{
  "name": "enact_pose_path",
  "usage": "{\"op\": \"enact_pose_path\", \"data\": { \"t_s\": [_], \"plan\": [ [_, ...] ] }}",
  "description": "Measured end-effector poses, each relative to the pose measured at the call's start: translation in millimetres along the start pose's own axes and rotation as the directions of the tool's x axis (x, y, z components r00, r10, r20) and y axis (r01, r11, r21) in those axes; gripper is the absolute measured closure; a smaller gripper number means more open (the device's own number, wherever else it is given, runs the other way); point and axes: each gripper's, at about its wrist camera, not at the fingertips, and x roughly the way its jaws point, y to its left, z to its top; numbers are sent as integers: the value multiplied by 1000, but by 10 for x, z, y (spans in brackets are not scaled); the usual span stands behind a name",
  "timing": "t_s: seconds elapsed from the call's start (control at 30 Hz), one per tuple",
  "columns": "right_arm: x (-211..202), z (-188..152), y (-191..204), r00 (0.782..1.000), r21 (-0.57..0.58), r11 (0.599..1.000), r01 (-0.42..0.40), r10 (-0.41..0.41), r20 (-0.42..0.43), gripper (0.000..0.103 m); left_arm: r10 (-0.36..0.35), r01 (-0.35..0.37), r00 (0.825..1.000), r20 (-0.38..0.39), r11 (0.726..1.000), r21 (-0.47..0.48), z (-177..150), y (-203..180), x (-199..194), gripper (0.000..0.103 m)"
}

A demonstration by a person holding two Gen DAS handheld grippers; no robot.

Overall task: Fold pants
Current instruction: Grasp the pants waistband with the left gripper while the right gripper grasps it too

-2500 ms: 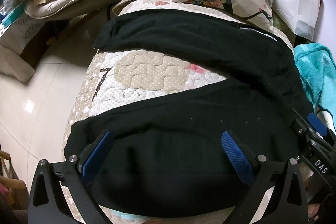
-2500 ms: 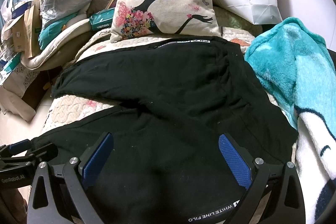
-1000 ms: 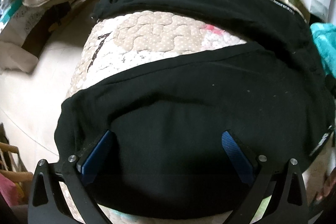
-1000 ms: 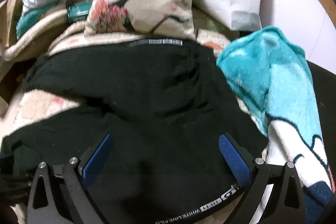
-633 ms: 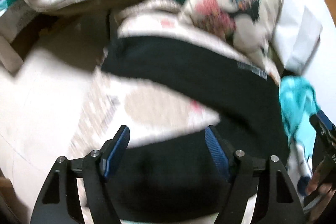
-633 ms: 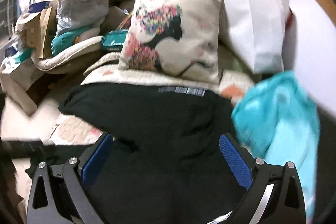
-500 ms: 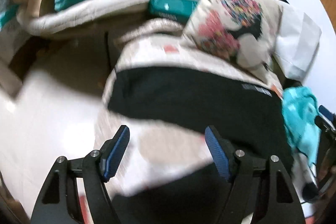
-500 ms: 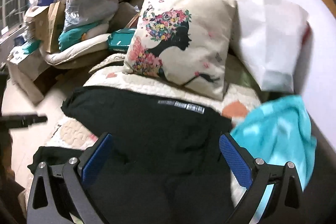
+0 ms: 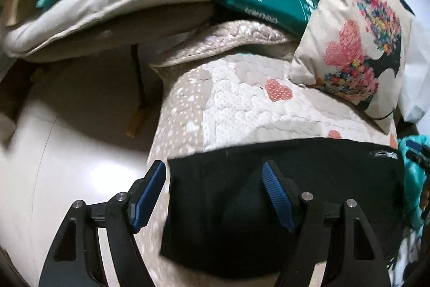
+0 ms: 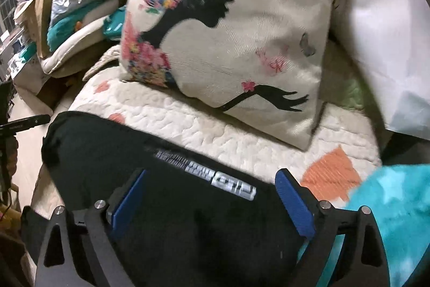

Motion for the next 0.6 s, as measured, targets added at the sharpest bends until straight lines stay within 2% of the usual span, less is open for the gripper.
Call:
{"op": "enact_pose_path", "data": {
  "t_s": [0.17,0.27,0.33,0.37,0.4,0.43,0.47,0.5,0.53,0.6],
  "plan": [
    [340,117,-112,994,7,996,-93,94,-49,7,-40,42,998,-42,997,72,34,-10,325,29],
    [507,101,-128,987,3,991,-137,136,-88,7,-30,33,999,-24,991,130,2,-107,395,28],
    [612,74,-112,984,-19,991,-135,132,-117,7,-45,49,998,-31,990,132,7,-138,396,37],
    [656,54,-103,983,-28,991,-134,129,-128,7,-62,66,997,-35,990,124,13,-142,378,53],
    [690,35,-90,981,-31,989,-142,136,-140,13,-62,65,998,-28,991,120,14,-147,342,79],
    [715,15,-74,976,-32,986,-163,156,-151,28,-87,90,996,-31,989,118,15,-155,305,88],
    [718,-4,-56,972,-31,982,-184,177,-154,37,-103,106,994,-36,988,113,5,-147,257,90],
    [701,-13,-41,972,-30,982,-187,181,-149,62,-93,96,995,-29,988,121,0,-182,220,90],
    [683,-15,-43,973,-24,983,-182,177,-147,83,-87,89,996,-24,987,134,-14,-209,181,90],
    [624,-14,-70,970,0,980,-201,199,-136,90,-66,67,998,-13,985,159,-50,-280,112,91]
  ]
}}
